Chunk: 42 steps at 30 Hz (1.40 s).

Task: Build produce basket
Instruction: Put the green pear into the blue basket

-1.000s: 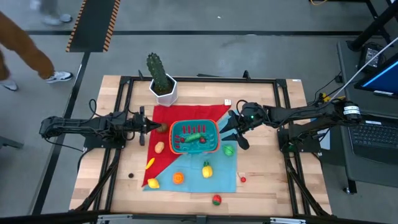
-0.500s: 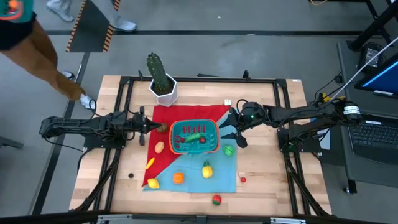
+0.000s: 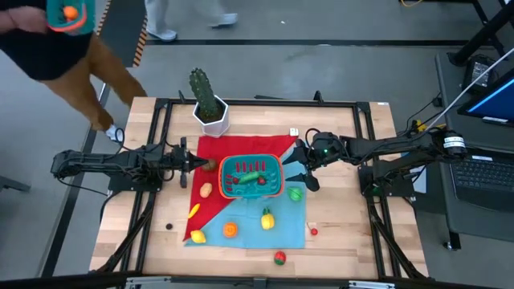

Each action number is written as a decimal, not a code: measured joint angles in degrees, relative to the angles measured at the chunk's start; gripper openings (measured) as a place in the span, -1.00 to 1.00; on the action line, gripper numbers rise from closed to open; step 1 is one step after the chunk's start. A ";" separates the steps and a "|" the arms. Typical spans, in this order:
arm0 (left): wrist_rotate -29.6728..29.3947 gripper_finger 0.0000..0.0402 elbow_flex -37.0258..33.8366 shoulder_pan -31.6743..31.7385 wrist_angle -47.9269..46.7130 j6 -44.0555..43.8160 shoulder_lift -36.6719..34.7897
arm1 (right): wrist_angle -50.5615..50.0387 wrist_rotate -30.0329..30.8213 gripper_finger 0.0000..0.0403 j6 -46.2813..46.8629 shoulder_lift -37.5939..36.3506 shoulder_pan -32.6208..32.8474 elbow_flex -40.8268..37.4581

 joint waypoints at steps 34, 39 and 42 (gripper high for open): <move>-0.02 -0.96 0.00 0.01 0.02 -0.50 0.00 | -33.18 16.33 0.53 16.50 -0.27 9.33 13.00; -0.01 -0.96 0.00 0.00 0.02 -0.48 0.00 | -34.88 15.94 0.53 21.94 0.05 10.74 13.00; -0.02 -0.96 0.00 0.01 0.02 -0.48 0.00 | -34.94 14.17 0.53 22.63 0.20 11.00 13.00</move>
